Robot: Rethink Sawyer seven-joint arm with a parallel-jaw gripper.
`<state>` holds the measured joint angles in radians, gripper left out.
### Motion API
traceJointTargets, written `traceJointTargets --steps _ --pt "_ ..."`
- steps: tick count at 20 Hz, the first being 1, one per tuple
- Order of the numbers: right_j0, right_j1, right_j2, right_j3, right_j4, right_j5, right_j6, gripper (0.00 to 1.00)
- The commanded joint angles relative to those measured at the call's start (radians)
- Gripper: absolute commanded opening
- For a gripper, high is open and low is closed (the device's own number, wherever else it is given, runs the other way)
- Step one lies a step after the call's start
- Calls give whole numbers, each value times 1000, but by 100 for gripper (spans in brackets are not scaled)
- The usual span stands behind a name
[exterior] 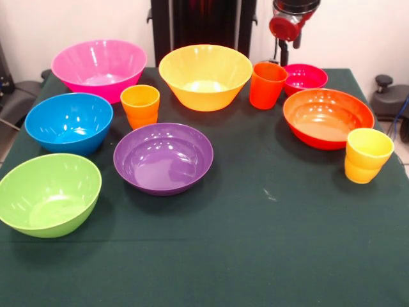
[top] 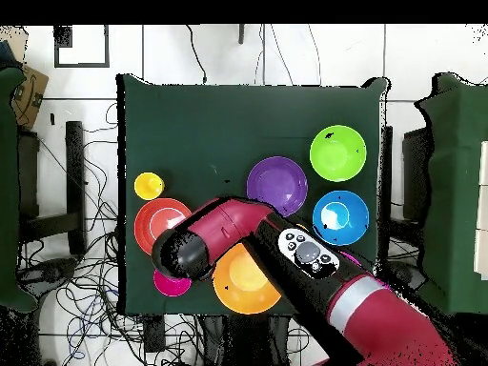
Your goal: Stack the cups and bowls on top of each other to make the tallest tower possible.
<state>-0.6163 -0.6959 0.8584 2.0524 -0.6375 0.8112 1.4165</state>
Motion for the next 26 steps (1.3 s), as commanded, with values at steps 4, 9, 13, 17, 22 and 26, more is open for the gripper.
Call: traceJointTargets --steps 4,9,13,17,22,26 --pt "-28 25 -23 53 -67 18 -105 100" --pt "-7 45 -33 45 -78 8 -83 100" --pt "3 73 -27 32 -84 16 -106 100" --pt "14 71 -7 18 -69 54 -134 100" --pt "13 39 18 31 -38 64 -124 100" --pt "-6 4 62 55 14 88 -132 100"
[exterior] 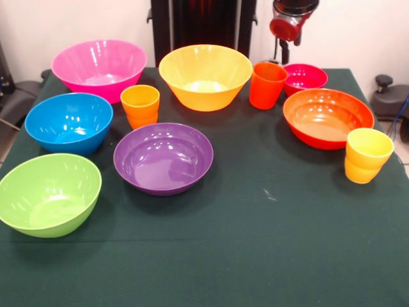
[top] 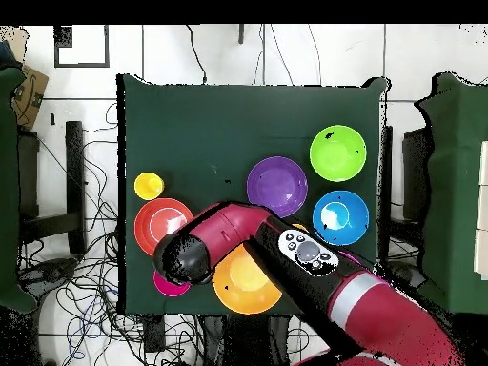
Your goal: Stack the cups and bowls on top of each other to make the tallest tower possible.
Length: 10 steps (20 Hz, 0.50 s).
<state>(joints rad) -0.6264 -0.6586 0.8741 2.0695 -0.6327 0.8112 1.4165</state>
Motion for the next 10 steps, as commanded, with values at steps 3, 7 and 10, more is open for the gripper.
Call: traceJointTargets --steps 3,7,10 --pt "4 -16 20 44 -43 69 -140 100" --pt "16 13 -12 41 -90 44 -129 100" --pt "39 48 -39 16 -127 17 -109 100"
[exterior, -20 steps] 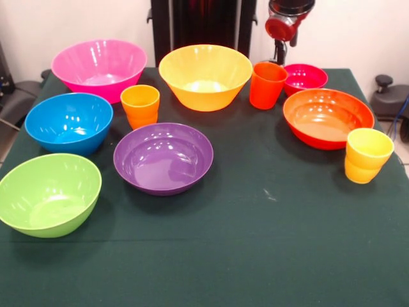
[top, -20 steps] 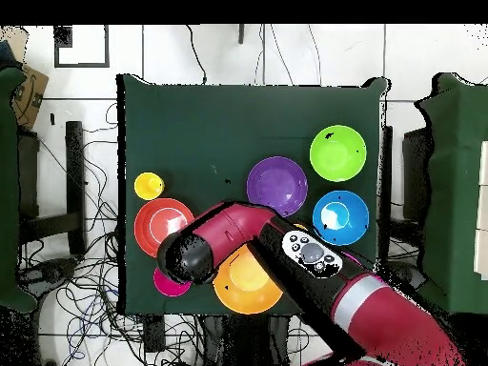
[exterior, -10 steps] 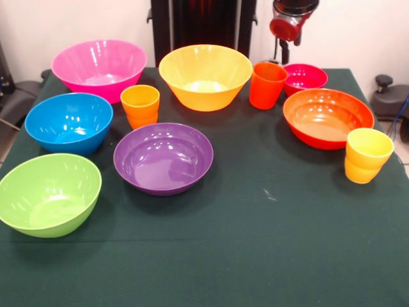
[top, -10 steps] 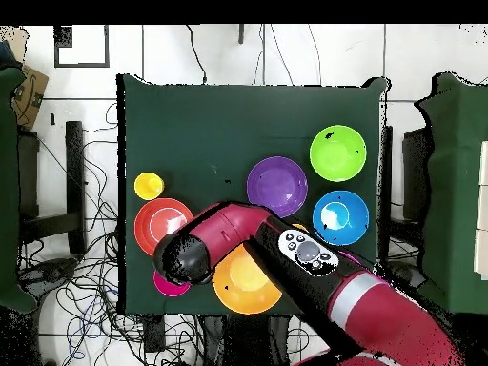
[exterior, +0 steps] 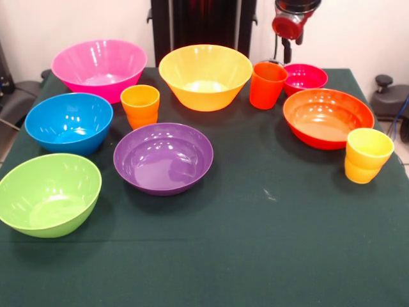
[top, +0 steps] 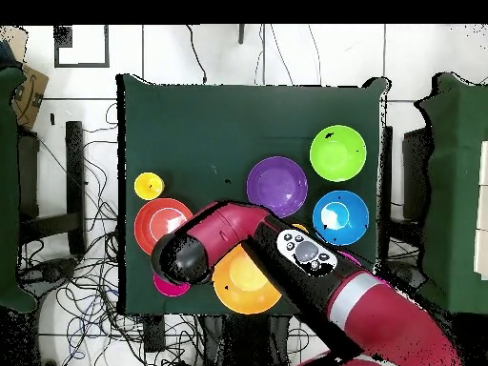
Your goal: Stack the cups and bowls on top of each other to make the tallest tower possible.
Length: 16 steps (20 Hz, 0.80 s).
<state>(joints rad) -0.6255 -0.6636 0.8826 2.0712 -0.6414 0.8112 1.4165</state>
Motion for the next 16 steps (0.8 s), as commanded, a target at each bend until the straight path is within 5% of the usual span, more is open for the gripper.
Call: traceJointTargets --steps 1,16 --pt "43 63 -56 9 -131 18 -108 100" --pt "36 127 -96 -10 -231 12 -115 100"
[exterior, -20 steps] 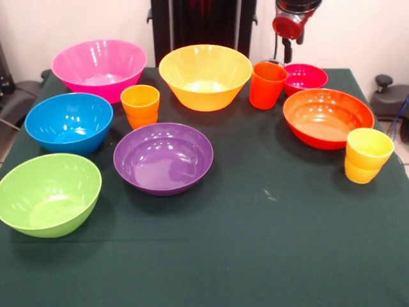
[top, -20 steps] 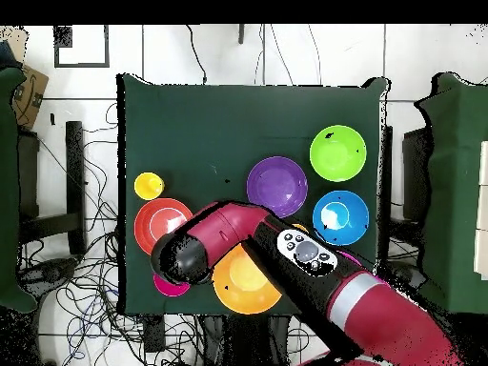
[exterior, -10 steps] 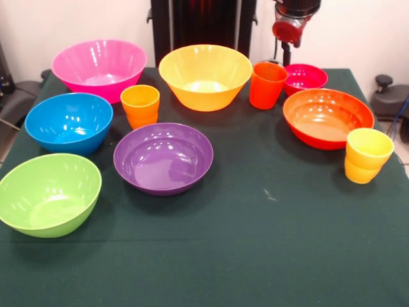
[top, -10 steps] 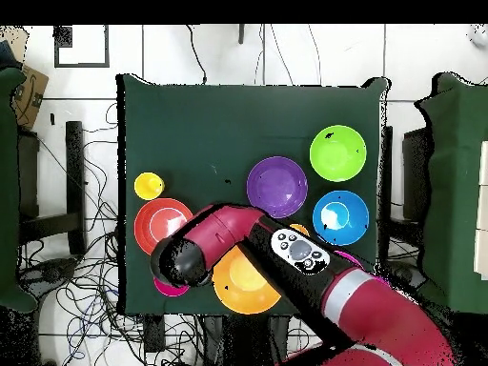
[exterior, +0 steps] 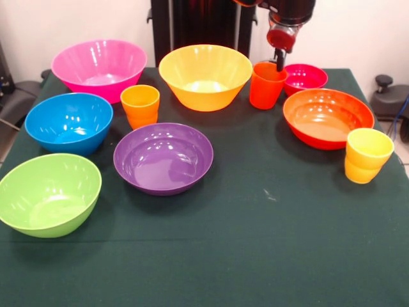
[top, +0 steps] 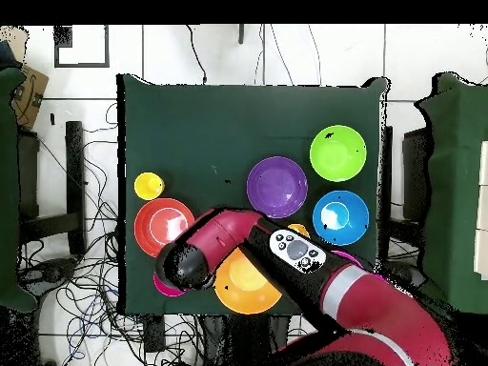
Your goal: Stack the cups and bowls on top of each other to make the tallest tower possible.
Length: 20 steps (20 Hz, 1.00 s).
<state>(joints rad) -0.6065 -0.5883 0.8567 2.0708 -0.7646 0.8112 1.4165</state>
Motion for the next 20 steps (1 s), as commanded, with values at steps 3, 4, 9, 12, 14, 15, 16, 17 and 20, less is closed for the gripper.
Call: traceJointTargets --steps 3,4,9,12,14,15,16,17,20 --pt "11 53 -61 -5 -102 12 -110 100" --pt "9 52 -58 -2 -98 12 -107 100" --pt "25 60 -42 -4 -37 20 -54 100" --pt "27 68 -31 -1 -11 1 -24 100" --pt "25 69 -28 1 -4 -11 -15 100" --pt "27 70 -28 1 -3 -19 -8 100" --pt "30 71 -28 1 -2 -27 -1 100" --pt "33 73 -32 0 -6 -34 4 100" --pt "37 76 -41 8 -17 -59 21 100"
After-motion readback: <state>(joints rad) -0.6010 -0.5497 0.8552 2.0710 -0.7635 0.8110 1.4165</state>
